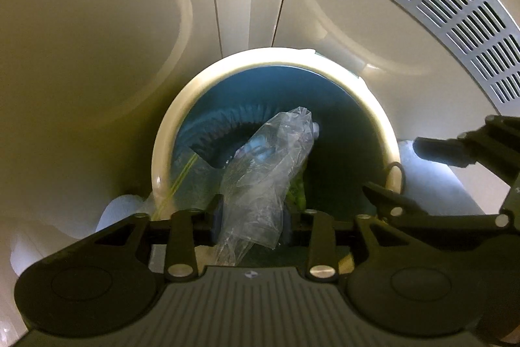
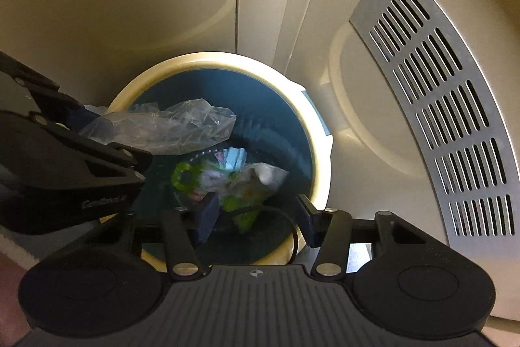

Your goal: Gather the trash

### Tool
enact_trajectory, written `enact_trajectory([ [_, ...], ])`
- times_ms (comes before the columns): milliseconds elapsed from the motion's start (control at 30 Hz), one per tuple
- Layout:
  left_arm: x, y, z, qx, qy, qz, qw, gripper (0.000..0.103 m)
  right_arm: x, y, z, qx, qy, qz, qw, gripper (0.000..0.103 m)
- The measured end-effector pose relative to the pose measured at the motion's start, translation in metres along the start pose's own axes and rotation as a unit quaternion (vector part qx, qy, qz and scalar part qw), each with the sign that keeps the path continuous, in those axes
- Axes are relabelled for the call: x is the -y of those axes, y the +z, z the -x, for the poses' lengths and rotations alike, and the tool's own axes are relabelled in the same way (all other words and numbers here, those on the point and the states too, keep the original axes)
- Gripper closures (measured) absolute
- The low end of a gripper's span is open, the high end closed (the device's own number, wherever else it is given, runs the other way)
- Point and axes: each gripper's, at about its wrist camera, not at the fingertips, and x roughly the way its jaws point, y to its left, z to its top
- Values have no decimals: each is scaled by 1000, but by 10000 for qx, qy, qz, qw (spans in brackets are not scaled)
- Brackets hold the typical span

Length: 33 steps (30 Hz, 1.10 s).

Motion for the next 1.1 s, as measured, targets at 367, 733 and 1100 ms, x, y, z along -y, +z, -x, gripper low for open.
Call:
enact_trajectory([
  [367,-27,-13,29,182,-421,496,9977,0,1,-22,43,165,-46,-97,9998,24],
  [733,-36,-76,69,454,-61,580,9973,0,-21,-52,95,945,-313,274,9947,20],
  [1100,-21,-81,105,1002,196,266,9944,0,-21,-68,121,1452,-284,157,9889,19],
])
